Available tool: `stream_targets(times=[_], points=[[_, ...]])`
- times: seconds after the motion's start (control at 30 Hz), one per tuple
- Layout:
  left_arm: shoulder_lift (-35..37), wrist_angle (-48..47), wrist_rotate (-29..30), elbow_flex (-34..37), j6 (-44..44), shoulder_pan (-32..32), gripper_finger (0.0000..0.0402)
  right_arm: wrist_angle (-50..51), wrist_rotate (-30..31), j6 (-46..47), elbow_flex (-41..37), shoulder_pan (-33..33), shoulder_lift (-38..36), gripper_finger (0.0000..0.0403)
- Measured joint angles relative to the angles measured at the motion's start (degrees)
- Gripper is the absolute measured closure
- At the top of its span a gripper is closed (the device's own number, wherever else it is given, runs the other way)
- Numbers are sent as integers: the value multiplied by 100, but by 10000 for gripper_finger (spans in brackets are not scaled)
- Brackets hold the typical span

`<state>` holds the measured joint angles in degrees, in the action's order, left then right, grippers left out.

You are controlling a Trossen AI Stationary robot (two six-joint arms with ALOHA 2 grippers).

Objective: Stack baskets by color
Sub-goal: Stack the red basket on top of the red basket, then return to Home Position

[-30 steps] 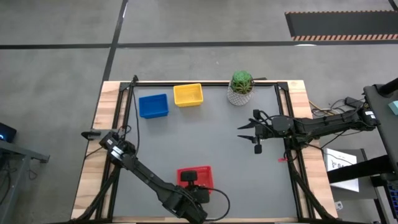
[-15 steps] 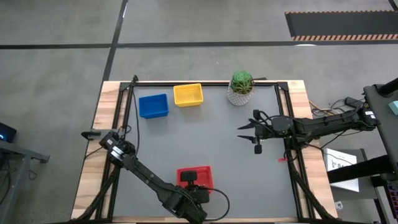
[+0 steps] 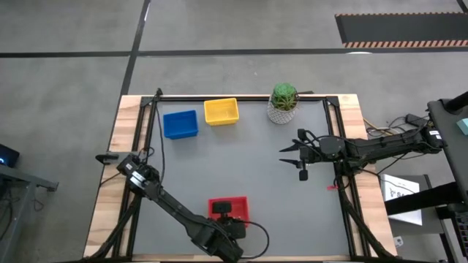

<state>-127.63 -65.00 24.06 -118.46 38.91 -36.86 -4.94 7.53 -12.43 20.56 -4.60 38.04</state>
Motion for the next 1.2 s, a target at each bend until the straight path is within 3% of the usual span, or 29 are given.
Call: stream_targets(times=[0.37,0.43,0.5,0.57,0.6,0.7,0.77,0.83,0.93,1.0,1.07,1.2], points=[[311,-210,-270,-17,126,4,333,-1,0,2,0,0,0,266],[504,-202,58,107,-370,-1,332,-1,-24,-16,0,0,0,266],[727,-92,1005,351,-998,-77,337,-59,-170,-75,-26,2,0,266],[1037,318,1943,862,-1759,-133,348,-317,-397,-206,-131,2,-2,266],[1270,610,2145,1231,-2115,-140,356,-544,-500,-289,-214,2,0,266],[2181,2028,2090,2764,-2945,-47,381,-1346,-645,-623,-532,3,2,266],[2840,3665,2050,4017,-3758,155,395,-1740,-646,-868,-794,48,-2,266],[3399,5581,1625,5196,-4783,414,398,-2121,-627,-991,-1019,128,-4,266],[4148,7949,22,6707,-6020,855,396,-2666,-724,-1004,-1183,202,-28,266],[4594,8976,-922,7495,-6395,1185,396,-2797,-929,-1021,-1215,227,-33,266],[5026,9470,-1330,8105,-6548,1546,396,-2793,-946,-1015,-1220,227,-54,266],[6075,9215,-1507,8933,-6623,2156,396,-2641,-791,-1061,-1173,250,-177,266]])
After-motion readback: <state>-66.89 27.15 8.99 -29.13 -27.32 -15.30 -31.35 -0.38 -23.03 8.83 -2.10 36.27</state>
